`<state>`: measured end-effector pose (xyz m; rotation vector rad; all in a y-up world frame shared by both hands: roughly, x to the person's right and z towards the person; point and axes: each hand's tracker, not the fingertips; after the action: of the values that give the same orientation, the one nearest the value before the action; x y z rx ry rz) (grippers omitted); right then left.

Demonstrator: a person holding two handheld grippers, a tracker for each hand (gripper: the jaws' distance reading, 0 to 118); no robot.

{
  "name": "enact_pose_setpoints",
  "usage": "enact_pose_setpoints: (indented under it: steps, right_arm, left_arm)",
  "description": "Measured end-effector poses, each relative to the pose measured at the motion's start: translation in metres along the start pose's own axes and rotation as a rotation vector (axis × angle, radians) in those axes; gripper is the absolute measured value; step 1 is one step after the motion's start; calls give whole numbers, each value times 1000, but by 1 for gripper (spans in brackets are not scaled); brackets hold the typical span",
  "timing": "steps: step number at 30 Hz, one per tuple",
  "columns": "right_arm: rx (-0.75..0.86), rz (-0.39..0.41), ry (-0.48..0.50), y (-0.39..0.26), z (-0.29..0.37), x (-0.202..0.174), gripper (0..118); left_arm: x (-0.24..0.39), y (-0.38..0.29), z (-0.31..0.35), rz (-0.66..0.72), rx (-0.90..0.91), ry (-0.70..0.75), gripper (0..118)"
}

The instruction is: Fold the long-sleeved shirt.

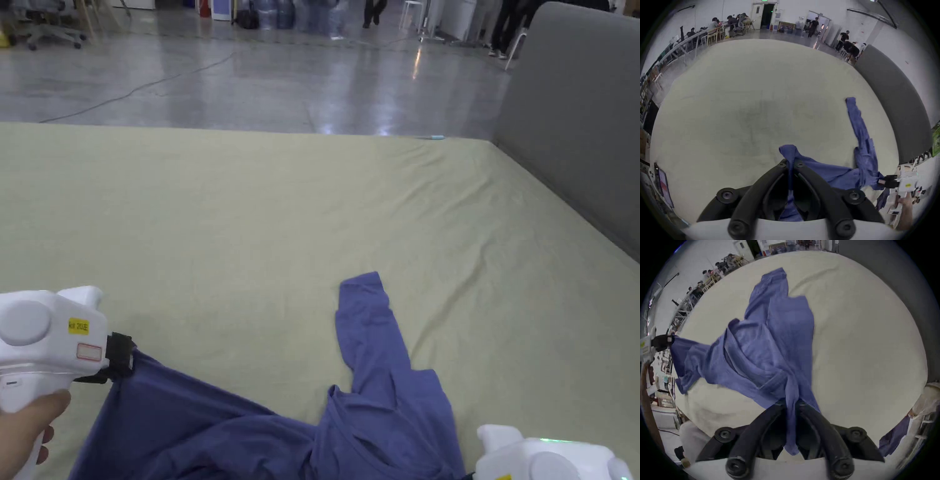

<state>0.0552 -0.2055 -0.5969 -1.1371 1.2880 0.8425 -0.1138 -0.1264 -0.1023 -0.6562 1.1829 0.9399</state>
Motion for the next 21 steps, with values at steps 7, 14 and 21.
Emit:
enact_pose_setpoints:
  steps: [7, 14, 21]
  right_arm:
    - [312, 162, -89, 60, 141, -12, 3]
    - [504, 299, -203, 180, 264, -50, 3]
    - [596, 304, -255, 317, 353, -92, 3]
  left_arm:
    - [-4, 58, 100, 17, 176, -56, 0]
    - [4, 154, 189, 52, 340, -115, 0]
    - [39, 254, 259, 81, 506, -151, 0]
